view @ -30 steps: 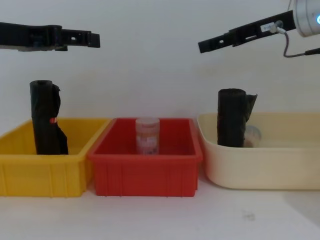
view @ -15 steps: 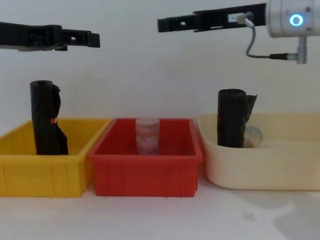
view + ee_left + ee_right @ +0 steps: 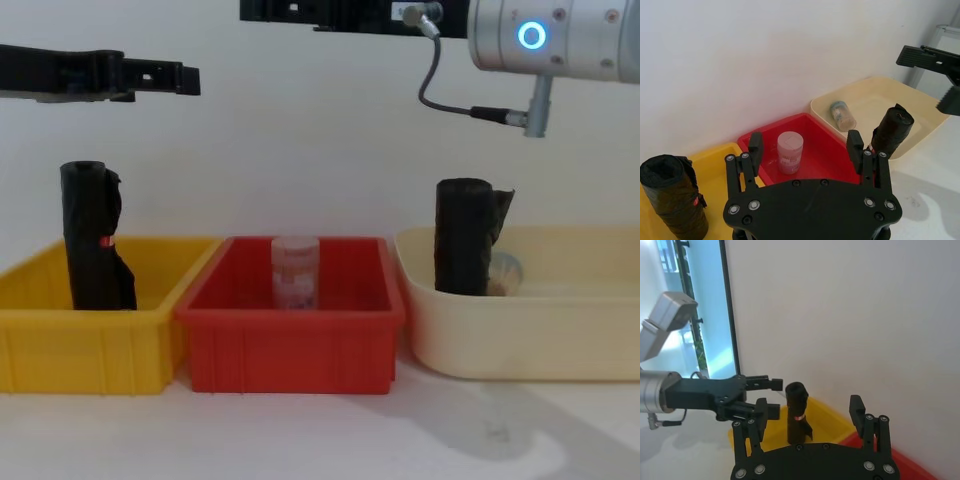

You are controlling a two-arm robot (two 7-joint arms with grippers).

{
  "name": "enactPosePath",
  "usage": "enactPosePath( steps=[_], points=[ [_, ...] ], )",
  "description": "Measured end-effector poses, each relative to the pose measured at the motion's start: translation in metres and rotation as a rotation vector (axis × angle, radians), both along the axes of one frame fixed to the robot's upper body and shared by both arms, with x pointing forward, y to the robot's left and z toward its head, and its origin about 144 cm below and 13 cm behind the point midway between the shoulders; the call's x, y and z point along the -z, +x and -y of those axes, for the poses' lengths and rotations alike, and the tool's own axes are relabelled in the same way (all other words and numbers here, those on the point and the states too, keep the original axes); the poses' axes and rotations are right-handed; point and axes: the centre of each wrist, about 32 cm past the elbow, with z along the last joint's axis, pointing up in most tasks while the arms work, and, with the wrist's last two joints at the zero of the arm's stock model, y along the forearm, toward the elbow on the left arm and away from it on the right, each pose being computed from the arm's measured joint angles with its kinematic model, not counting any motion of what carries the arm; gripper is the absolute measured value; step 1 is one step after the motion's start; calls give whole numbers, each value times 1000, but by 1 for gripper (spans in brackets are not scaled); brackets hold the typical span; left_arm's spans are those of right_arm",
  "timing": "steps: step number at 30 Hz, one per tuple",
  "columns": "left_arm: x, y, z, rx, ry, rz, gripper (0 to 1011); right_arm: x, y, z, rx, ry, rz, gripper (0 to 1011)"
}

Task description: Pick up the garbage bag with the one hand and transfer it to the other hand.

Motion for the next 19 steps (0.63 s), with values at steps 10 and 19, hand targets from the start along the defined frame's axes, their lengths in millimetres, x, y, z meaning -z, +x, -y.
enactPosePath(
  steps=[10, 19],
  points=[
    [0, 0, 0, 0, 0, 0, 1001, 2, -10, -9, -3, 36, 7, 1001],
    [0, 0, 0, 0, 0, 0, 1001, 3, -15, -13, -4, 52, 10, 1001]
  ],
)
